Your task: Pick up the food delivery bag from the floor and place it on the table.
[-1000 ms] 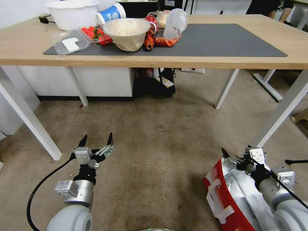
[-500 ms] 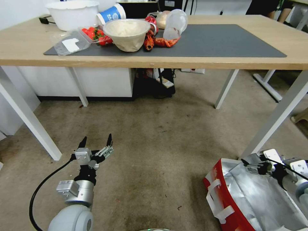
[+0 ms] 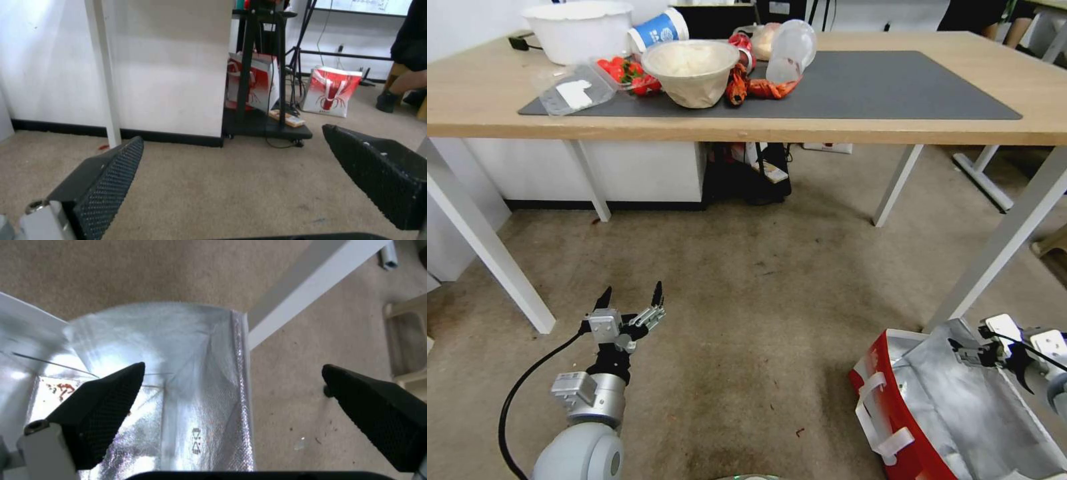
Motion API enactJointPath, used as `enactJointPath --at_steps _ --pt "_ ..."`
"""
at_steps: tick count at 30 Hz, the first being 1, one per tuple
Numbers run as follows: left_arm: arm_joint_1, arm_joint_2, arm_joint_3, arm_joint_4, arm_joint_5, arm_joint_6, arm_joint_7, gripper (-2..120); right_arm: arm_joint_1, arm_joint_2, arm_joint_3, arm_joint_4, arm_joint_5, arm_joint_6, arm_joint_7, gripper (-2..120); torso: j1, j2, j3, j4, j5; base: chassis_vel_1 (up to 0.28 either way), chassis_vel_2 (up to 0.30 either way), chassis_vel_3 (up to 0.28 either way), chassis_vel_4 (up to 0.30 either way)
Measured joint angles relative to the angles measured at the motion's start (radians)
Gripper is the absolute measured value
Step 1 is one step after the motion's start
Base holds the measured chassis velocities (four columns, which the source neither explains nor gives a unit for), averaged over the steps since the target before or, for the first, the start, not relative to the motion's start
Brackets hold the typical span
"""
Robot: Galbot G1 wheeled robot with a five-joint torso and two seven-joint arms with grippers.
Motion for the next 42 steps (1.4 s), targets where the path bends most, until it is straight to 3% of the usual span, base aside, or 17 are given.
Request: enactJointPath --at_steps 12,18,28,31,35,42 --pt "0.011 0.001 -0.003 -0.017 0.003 -0.002 0.001 100 0.031 0.007 -0.041 -0.054 0.0 -0.003 0.006 100 0.0 0.0 0.0 0.0 0.0 0.0 0.0 0.0 0.0" --pt "0.01 0.002 -0.004 -0.018 0.003 -0.002 0.001 100 0.036 0.006 -0.045 -0.071 -0.012 -0.003 0.009 91 0.0 0.001 0.0 0.0 -0.0001 0.0 0.0 0.0 0.0" --pt "0.009 0.006 -0.004 -0.017 0.002 -0.004 0.001 100 0.036 0.008 -0.049 -0.106 -0.014 0.005 0.01 59 0.0 0.001 0.0 0.0 -0.0001 0.0 0.0 0.0 0.0" --pt "0.009 0.006 -0.004 -0.017 0.002 -0.005 0.001 100 0.034 0.009 -0.049 -0.104 -0.009 0.01 0.012 43 0.0 0.001 0.0 0.0 -0.0001 0.0 0.0 0.0 0.0" --pt "0.009 0.006 -0.004 -0.017 0.002 -0.005 0.001 100 0.034 0.009 -0.049 -0.102 -0.007 0.013 0.013 34 0.0 0.001 0.0 0.0 -0.0001 0.0 0.0 0.0 0.0" --pt "0.012 0.006 -0.004 -0.017 0.002 -0.007 0.001 100 0.031 0.009 -0.049 -0.102 0.0 0.019 0.013 5 0.0 0.001 0.0 0.0 -0.0001 0.0 0.0 0.0 0.0"
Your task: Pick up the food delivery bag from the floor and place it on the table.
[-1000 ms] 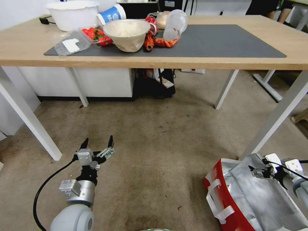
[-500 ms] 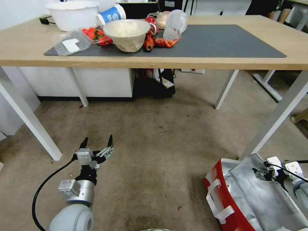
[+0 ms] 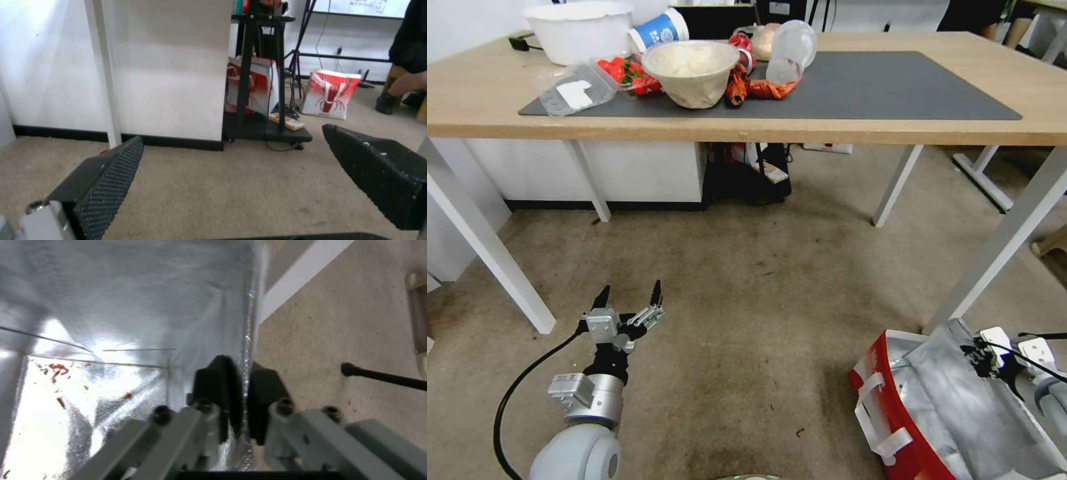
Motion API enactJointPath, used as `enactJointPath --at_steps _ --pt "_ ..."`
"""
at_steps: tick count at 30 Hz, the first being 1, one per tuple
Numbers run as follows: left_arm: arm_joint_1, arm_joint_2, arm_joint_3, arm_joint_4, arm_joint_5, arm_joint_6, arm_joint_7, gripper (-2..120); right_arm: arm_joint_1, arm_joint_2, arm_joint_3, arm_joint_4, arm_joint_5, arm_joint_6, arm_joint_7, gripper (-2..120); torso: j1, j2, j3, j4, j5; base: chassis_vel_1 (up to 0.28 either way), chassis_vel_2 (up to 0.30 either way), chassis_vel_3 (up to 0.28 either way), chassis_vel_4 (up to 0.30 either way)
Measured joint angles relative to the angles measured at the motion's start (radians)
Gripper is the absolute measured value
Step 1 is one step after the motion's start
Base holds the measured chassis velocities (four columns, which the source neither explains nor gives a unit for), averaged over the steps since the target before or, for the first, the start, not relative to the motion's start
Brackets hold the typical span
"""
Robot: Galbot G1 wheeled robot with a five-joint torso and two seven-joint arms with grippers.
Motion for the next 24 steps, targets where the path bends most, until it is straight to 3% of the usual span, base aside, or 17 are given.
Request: enactJointPath --at_steps 11,15,24 --pt "0.002 -0.002 0.0 -0.002 0.001 -0.001 0.0 100 -0.015 -0.01 0.007 0.019 0.083 0.032 0.002 0 0.0 0.0 0.0 0.0 0.0001 0.0 0.0 0.0 0.0" --pt "0.001 -0.002 -0.002 -0.006 0.001 -0.001 -0.001 100 -0.048 -0.054 0.029 0.171 0.265 0.045 -0.016 0 0.0 0.0 0.0 0.0 0.0001 0.0 0.0 0.0 0.0" --pt "0.001 -0.003 -0.003 -0.006 0.001 -0.001 -0.002 100 -0.041 -0.128 0.031 0.298 0.427 0.01 -0.017 0 0.0 0.0 0.0 -0.0001 -0.0002 0.0 0.0 0.0 0.0"
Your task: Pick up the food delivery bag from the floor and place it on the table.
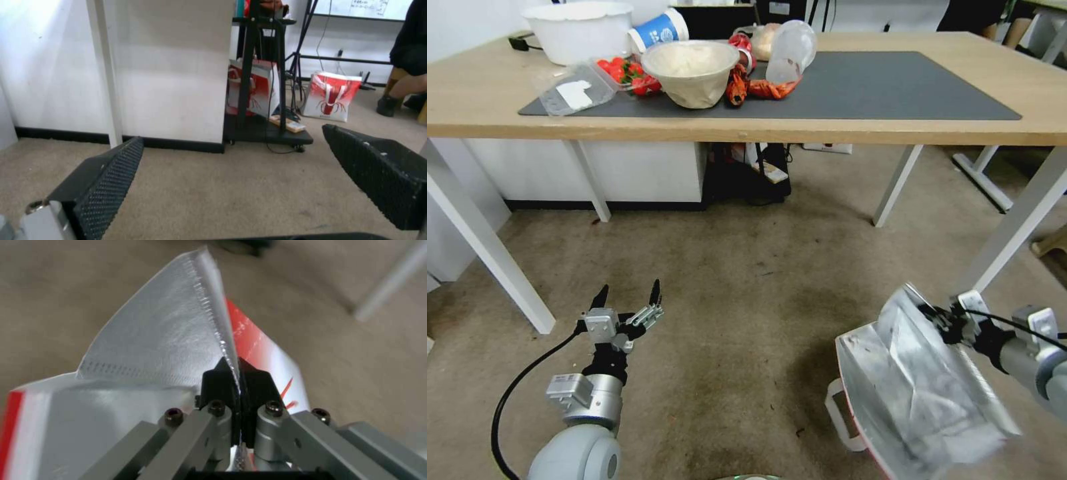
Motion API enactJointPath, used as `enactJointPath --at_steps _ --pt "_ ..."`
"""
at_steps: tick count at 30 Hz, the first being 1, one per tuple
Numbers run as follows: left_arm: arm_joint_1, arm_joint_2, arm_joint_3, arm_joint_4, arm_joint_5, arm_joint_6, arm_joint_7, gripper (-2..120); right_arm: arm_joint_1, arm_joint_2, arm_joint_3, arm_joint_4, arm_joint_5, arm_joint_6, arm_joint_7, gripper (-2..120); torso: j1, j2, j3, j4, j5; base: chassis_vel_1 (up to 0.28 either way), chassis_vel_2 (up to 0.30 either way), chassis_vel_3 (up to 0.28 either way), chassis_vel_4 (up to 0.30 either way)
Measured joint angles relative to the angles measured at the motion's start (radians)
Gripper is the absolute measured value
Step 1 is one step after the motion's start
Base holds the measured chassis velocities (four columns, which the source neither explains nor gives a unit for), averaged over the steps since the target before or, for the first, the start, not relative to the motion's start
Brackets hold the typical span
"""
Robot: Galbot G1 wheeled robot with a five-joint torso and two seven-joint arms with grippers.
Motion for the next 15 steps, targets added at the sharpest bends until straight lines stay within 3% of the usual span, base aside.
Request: enactJointPath --at_steps 8,15 --pt "-0.001 0.0 0.0 0.0 0.0 0.0 0.0 100 0.012 -0.04 -0.015 0.05 0.066 -0.008 0.004 0 0.0 0.0 0.0 0.0002 0.0002 0.0 0.0 0.0 0.0" --pt "-0.009 0.007 0.002 -0.001 -0.002 0.004 0.0 100 0.036 -0.132 -0.034 0.139 0.19 -0.01 0.013 0 0.0 0.0 0.0 0.0 0.0002 0.0 0.0 0.0 0.0"
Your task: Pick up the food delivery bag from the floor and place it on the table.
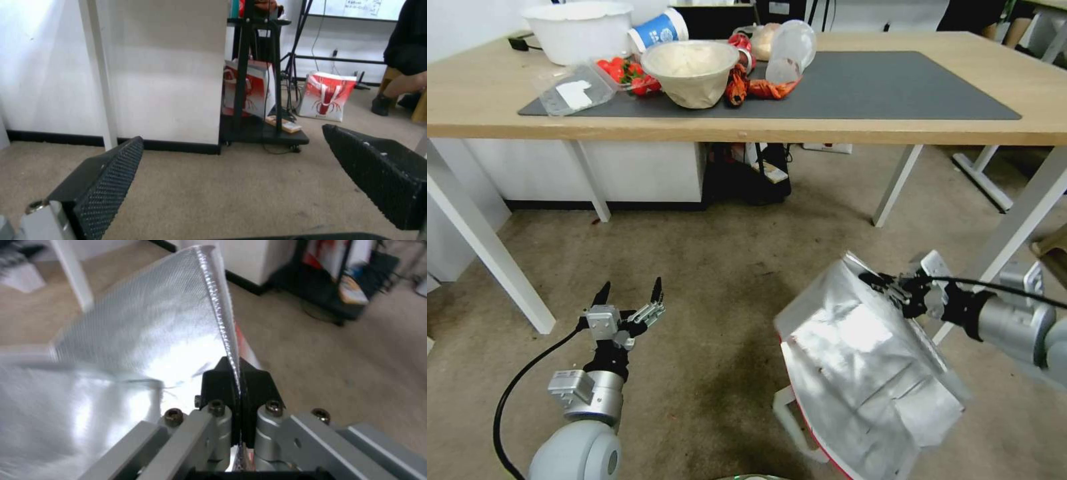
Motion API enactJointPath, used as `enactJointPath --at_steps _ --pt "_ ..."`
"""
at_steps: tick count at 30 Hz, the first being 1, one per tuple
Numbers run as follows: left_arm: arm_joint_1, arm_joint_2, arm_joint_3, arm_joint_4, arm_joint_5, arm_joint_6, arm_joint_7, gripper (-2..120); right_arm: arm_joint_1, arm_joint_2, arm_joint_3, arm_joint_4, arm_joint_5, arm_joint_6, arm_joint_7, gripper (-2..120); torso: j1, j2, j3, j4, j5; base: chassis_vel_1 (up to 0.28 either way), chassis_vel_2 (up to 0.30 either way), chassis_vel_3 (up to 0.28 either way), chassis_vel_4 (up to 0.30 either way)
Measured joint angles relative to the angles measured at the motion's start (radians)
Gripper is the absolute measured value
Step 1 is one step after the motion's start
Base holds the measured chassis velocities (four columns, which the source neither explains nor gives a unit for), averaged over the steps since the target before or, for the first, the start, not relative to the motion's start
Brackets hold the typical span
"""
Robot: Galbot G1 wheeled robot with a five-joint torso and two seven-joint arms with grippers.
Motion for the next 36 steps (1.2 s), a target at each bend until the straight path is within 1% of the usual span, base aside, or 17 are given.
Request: enactJointPath --at_steps 1,2,3,4,5,8,9,10,12,13,15,17,18,19,21,23,36 --pt "-0.002 0.003 0.001 0.0 0.0 0.001 0.0 100 0.007 -0.02 0.0 0.01 0.024 0.002 0.001 0 0.0 0.0 0.0 -0.0002 0.0 0.0 0.0 0.0 0.0" --pt "-0.004 0.005 0.003 0.002 -0.001 0.002 0.0 100 0.016 -0.042 -0.001 0.017 0.055 0.007 0.001 0 0.0 0.0 0.0 0.0001 -0.0001 0.0 0.0 0.0 0.0" --pt "-0.005 0.008 0.004 0.004 -0.002 0.002 0.0 100 0.033 -0.081 -0.003 0.023 0.102 0.013 0.0 0 0.0 0.0 0.0 0.0 0.0003 0.0 0.0 0.0 0.0" --pt "-0.005 0.008 0.004 0.004 -0.002 0.002 0.0 100 0.033 -0.081 -0.003 0.023 0.102 0.013 0.0 0 0.0 0.0 0.0 0.0 0.0003 0.0 0.0 0.0 0.0" --pt "-0.007 0.008 0.005 0.006 -0.002 0.002 0.0 100 0.044 -0.113 -0.003 0.023 0.136 0.024 -0.001 0 0.0 0.0 0.0 0.0003 0.0001 0.0 0.0 0.0 0.0" --pt "-0.013 0.013 0.01 0.01 -0.004 0.004 0.0 100 0.073 -0.211 -0.004 0.009 0.233 0.08 -0.026 0 0.0 0.0 0.0 0.0001 0.0 0.0 0.0 0.0 0.0" --pt "-0.013 0.013 0.01 0.01 -0.004 0.004 0.0 100 0.073 -0.211 -0.004 0.009 0.233 0.08 -0.026 0 0.0 0.0 0.0 0.0001 0.0 0.0 0.0 0.0 0.0" --pt "-0.016 0.015 0.011 0.012 -0.005 0.004 0.001 100 0.081 -0.24 -0.004 -0.003 0.247 0.105 -0.045 0 0.0 0.0 0.0 0.0002 0.0001 0.0 0.0 0.0 0.0" --pt "-0.02 0.018 0.014 0.016 -0.006 0.005 0.001 100 0.088 -0.301 -0.007 -0.039 0.276 0.187 -0.095 0 0.0 0.0 0.0 0.0 0.0002 0.0 0.0 0.0 0.0" --pt "-0.02 0.018 0.014 0.016 -0.006 0.005 0.001 100 0.088 -0.301 -0.007 -0.039 0.276 0.187 -0.095 0 0.0 0.0 0.0 0.0 0.0002 0.0 0.0 0.0 0.0" --pt "-0.021 0.019 0.014 0.018 -0.006 0.006 0.002 100 0.092 -0.351 -0.008 -0.071 0.307 0.277 -0.168 0 0.0 0.0 0.0 0.0001 0.0001 0.0 0.0 0.0 0.0" --pt "-0.023 0.02 0.013 0.019 -0.006 0.006 0.003 100 0.095 -0.385 -0.009 -0.082 0.345 0.345 -0.239 0 0.0 0.0 0.0 0.0001 0.0001 0.0 0.0 0.0 0.0" --pt "-0.023 0.02 0.013 0.019 -0.006 0.006 0.003 100 0.095 -0.385 -0.009 -0.082 0.345 0.345 -0.239 0 0.0 0.0 0.0 0.0001 0.0001 0.0 0.0 0.0 0.0" --pt "-0.023 0.02 0.013 0.019 -0.006 0.006 0.003 100 0.094 -0.398 -0.009 -0.087 0.361 0.372 -0.275 0 0.0 0.0 0.0 0.0001 0.0001 0.0 0.0 0.0 0.0" --pt "-0.024 0.02 0.014 0.019 -0.006 0.006 0.004 100 0.086 -0.412 -0.01 -0.089 0.379 0.396 -0.316 0 0.0 0.0 0.0 0.0001 0.0002 0.0 0.0 0.0 0.0" --pt "-0.024 0.02 0.014 0.019 -0.005 0.007 0.004 100 0.084 -0.416 -0.012 -0.083 0.402 0.402 -0.323 0 0.0 0.0 0.0 0.0001 0.0001 0.0 0.0 0.0 0.0" --pt "-0.018 0.022 0.009 0.01 -0.003 0.002 0.014 100 0.079 -0.43 -0.011 -0.026 0.518 0.383 -0.294 0 0.0 0.0 0.0 0.0001 0.0 0.0 0.0 0.0 0.0"
